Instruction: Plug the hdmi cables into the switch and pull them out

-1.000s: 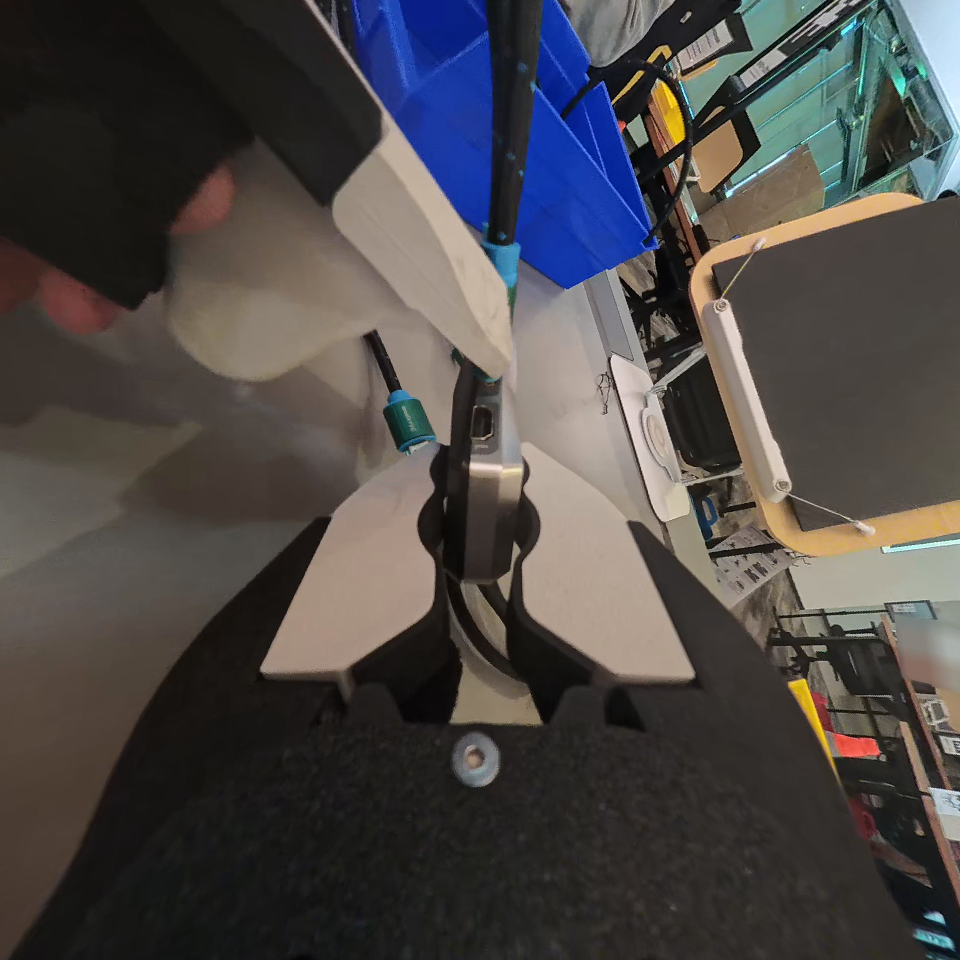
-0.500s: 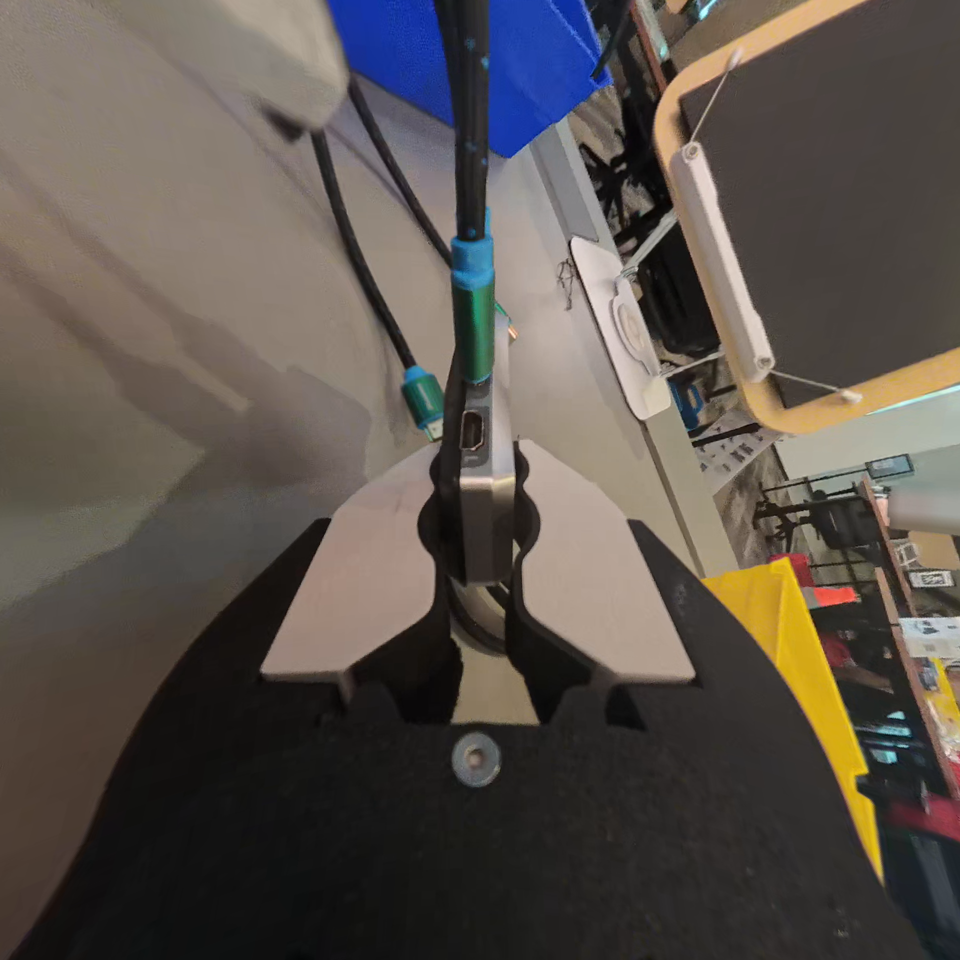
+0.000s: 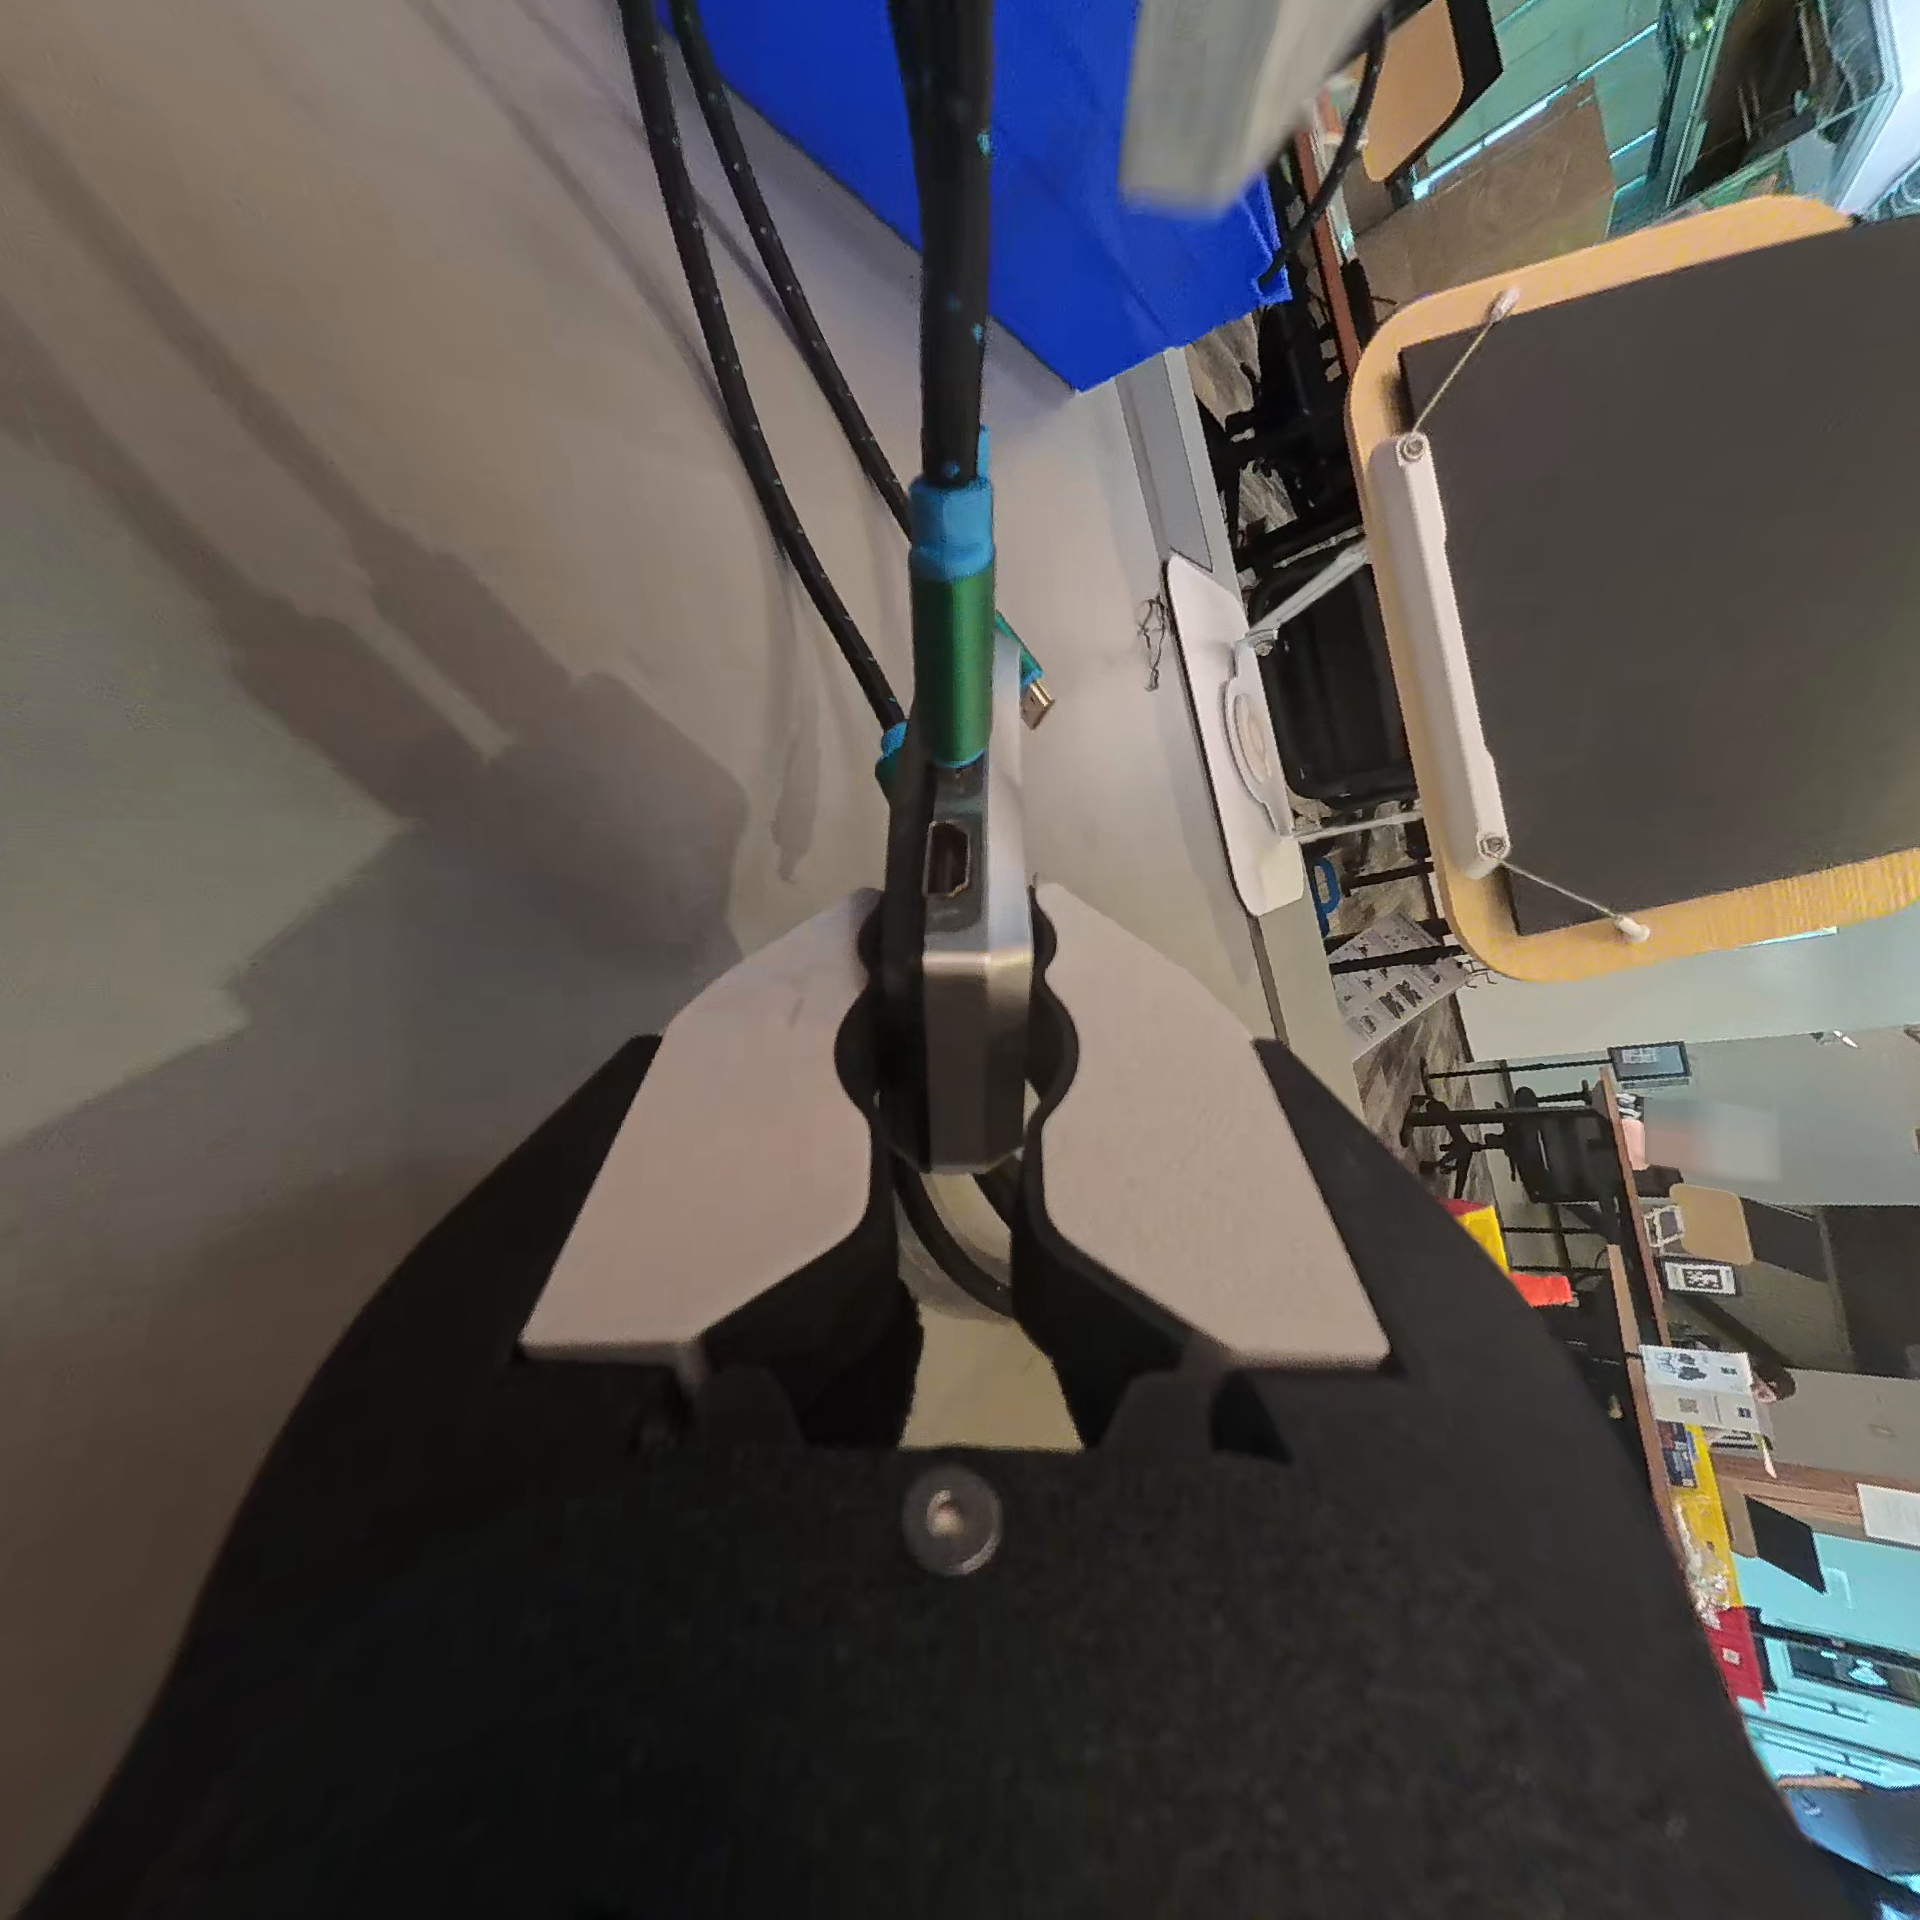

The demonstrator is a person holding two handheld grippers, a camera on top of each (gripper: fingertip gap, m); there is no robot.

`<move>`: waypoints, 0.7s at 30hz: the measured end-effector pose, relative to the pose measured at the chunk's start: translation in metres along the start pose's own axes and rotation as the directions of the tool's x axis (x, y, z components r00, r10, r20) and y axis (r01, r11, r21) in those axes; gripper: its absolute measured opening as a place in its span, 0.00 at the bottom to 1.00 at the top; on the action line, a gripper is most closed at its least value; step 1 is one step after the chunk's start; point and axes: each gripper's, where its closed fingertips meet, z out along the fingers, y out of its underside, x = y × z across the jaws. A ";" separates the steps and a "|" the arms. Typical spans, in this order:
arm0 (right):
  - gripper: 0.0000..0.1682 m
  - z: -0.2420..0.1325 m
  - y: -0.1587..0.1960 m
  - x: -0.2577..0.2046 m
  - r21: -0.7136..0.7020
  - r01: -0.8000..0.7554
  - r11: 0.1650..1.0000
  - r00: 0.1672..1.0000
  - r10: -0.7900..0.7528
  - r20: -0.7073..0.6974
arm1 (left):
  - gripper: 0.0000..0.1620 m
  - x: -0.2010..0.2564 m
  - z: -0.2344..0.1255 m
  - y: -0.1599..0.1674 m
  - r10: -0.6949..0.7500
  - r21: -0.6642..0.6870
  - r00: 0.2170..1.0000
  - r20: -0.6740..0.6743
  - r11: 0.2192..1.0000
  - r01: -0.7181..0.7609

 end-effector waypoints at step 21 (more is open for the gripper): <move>0.13 -0.007 -0.009 -0.001 0.005 0.062 0.998 0.998 -0.062 -0.031 | 0.11 -0.019 0.027 0.030 0.105 -0.332 0.992 0.072 0.940 -0.076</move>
